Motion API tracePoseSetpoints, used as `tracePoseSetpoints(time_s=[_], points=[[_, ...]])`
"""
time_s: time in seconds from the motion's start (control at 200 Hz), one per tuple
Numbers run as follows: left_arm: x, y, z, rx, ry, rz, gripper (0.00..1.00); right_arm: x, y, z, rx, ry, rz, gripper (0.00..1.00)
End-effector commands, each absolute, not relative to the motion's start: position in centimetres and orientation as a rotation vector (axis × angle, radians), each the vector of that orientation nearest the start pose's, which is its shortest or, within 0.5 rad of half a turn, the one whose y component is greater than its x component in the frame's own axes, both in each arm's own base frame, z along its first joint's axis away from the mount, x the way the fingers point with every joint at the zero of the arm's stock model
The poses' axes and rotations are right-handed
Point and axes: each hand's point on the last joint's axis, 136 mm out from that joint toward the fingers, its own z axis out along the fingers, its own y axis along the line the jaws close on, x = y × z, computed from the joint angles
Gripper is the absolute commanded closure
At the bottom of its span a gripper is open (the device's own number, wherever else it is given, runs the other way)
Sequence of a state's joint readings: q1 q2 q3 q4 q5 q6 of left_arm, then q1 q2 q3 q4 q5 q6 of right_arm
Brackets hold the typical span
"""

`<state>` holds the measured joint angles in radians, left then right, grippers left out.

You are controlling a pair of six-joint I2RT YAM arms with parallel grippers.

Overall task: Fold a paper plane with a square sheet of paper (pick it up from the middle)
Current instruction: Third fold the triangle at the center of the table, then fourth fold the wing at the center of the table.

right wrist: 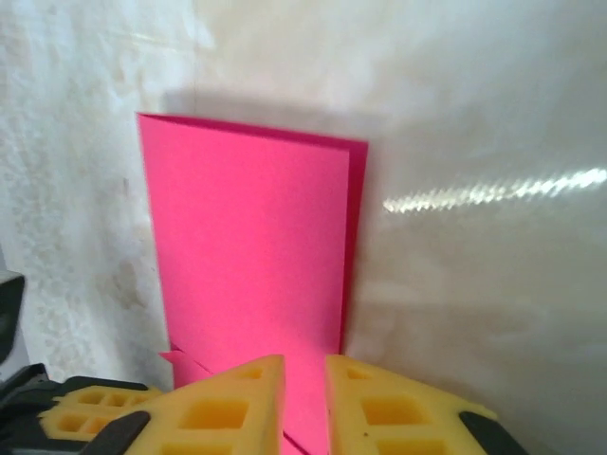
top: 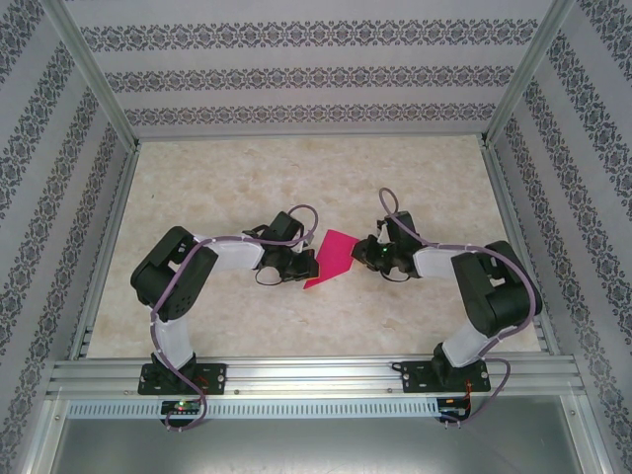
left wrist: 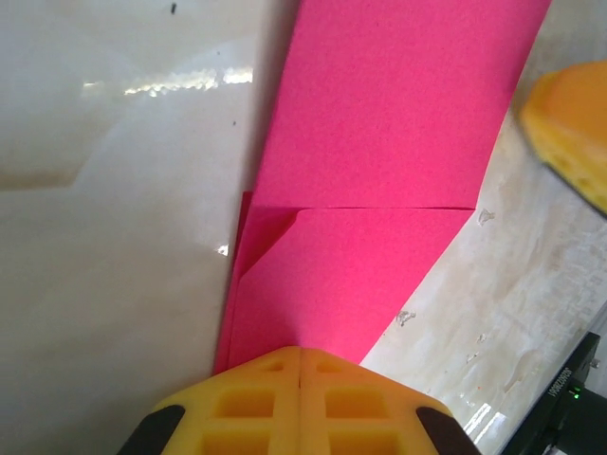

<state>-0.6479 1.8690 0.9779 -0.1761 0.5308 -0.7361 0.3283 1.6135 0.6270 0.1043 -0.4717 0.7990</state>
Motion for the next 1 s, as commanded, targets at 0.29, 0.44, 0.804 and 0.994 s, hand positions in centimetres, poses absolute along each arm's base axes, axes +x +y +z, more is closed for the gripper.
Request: tracePoseSetpoints(time_s=[0.29,0.44,0.804,0.994], points=[[27.5,-31.6,8.0,0.107,2.833,-0.969,0.77,29.6,16.2,7.3,0.425,2.513,0.897,0.59],[29.0,-30.7,7.5,0.130,2.843,-0.858,0.77,28.6,17.0,6.9,0.436,2.523,0.944,0.56],[30.0,-31.7,4.9,0.222,2.902,-0.844,0.84,28.3,20.5,5.4,0.424,2.553,1.034,0.53],[30.3,-31.1,3.6,0.185,2.921,-0.804,0.85,28.4,21.7,4.2,0.415,2.590,1.049,0.53]])
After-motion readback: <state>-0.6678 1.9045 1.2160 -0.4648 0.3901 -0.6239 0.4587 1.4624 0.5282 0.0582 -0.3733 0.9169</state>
